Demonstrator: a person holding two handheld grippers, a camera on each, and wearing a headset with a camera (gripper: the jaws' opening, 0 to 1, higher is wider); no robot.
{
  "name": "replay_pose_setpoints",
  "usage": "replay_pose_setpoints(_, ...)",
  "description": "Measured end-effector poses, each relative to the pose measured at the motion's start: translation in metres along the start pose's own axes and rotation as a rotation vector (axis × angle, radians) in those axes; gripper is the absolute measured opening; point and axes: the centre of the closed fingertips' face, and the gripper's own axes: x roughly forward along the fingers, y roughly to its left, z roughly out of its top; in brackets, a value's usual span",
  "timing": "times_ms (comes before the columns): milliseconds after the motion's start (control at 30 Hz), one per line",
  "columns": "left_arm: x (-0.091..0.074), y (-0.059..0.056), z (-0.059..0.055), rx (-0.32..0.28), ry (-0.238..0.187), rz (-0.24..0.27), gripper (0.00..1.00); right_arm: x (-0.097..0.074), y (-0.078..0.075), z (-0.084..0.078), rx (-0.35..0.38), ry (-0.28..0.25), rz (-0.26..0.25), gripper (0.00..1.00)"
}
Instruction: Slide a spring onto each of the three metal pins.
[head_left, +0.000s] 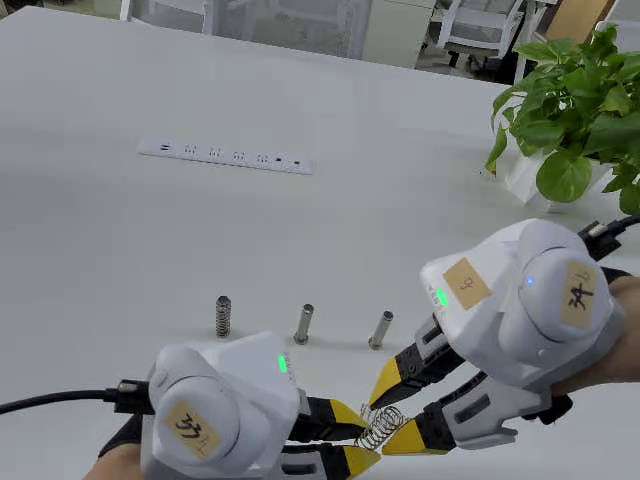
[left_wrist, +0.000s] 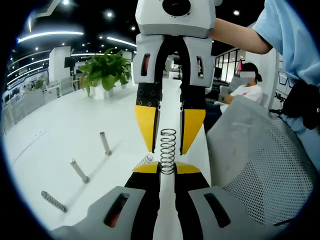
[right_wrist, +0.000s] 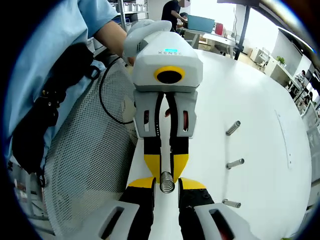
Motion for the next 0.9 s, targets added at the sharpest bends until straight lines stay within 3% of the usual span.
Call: replay_pose_setpoints(900, 0.004, -0.0026, 0.0023, -0.014, -0.01, 0.003, 0.06, 0.0052, 0.0048, -0.0064, -0.033, 0.058, 0.044, 0.07)
